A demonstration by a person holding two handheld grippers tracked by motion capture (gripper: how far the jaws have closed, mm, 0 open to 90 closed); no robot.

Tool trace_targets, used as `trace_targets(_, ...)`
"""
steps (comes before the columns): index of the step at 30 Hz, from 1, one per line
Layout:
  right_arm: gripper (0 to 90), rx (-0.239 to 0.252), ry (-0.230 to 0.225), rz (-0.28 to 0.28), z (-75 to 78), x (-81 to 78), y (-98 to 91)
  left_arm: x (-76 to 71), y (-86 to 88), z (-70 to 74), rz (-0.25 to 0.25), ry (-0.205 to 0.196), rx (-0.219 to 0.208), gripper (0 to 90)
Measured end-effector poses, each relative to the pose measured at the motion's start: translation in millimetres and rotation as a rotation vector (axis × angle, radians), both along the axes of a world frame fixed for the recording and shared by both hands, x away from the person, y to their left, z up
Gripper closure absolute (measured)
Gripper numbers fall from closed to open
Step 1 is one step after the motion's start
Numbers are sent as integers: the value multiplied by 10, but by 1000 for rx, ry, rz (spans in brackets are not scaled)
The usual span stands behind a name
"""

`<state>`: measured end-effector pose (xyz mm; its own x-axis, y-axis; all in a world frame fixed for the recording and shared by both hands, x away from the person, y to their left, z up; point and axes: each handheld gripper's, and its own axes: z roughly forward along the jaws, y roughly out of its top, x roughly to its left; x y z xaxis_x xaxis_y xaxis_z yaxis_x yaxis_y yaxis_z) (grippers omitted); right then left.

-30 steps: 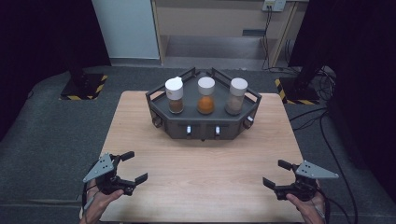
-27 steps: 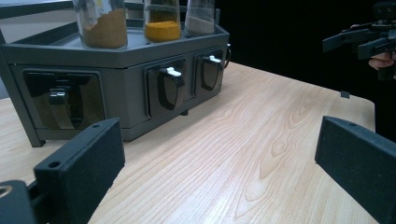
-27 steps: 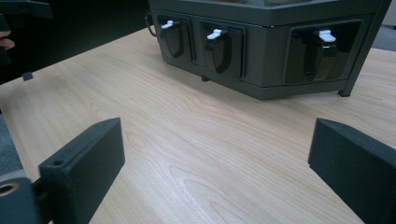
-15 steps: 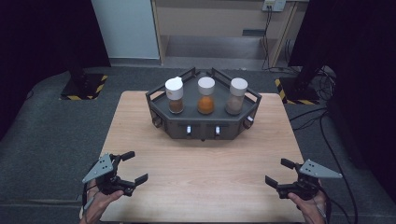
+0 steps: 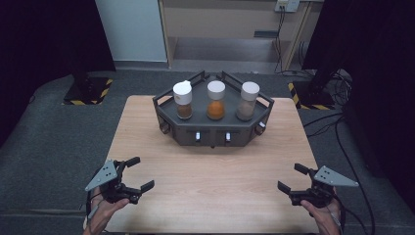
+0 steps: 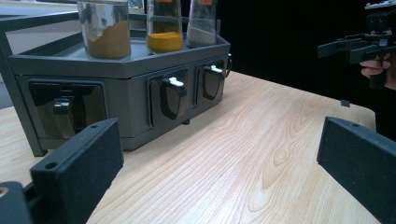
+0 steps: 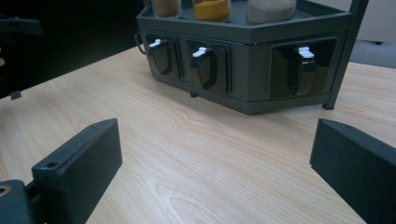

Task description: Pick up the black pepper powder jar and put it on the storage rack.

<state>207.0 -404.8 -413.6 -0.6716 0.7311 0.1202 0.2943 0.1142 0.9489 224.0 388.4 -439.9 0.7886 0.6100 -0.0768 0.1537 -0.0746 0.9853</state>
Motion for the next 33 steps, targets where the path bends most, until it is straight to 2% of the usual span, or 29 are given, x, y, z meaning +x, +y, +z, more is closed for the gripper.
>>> trace_targets(11,33,2,1,-3,-9,0,-5,-13,-2,-1,11,-10,1,0)
trace_targets(33,43,7,12,12,-13,16,-28,-45,-25,25,32,-26,35,1)
